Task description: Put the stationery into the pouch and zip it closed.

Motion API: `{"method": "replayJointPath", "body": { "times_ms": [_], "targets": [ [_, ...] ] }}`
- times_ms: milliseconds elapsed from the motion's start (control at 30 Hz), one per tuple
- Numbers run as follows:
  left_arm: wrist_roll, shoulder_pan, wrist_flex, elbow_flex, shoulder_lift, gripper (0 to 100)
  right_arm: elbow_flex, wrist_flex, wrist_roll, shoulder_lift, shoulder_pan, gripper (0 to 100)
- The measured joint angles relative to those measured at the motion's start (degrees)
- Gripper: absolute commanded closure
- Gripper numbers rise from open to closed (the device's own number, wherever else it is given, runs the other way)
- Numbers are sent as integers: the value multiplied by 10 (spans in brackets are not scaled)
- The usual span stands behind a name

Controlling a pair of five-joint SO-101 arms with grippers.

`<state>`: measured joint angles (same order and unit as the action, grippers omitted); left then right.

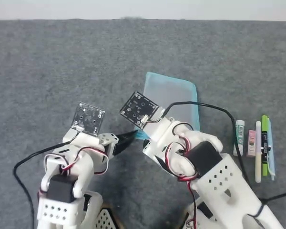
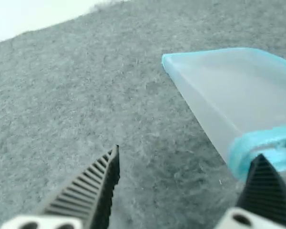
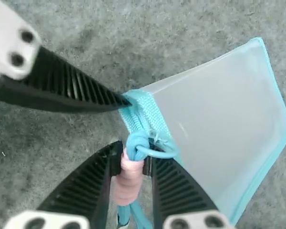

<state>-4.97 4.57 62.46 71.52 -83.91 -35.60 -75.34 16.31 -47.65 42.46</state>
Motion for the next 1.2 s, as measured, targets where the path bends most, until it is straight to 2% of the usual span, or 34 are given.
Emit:
{"method": "replayJointPath", "body": {
  "times_ms": [200, 433, 600, 800, 967, 1033, 1200],
  "targets": [
    [0, 16, -43, 41, 2, 603, 3, 0, 0, 0, 1, 992],
    [0, 18, -96, 76, 1, 603, 4, -33, 0, 0, 89, 992],
    [0, 19, -130, 101, -4, 605, 3, -51, 14, 1, 118, 992],
    [0, 19, -178, 136, 2, 690, 3, -58, 20, 1, 135, 992],
    [0, 20, -242, 178, -3, 715, 3, -58, 20, 1, 135, 992],
    [0, 21, -258, 186, -4, 769, 3, -58, 20, 1, 135, 992],
    [0, 21, -265, 188, 1, 998, 3, -57, 20, 1, 122, 992]
  ]
}}
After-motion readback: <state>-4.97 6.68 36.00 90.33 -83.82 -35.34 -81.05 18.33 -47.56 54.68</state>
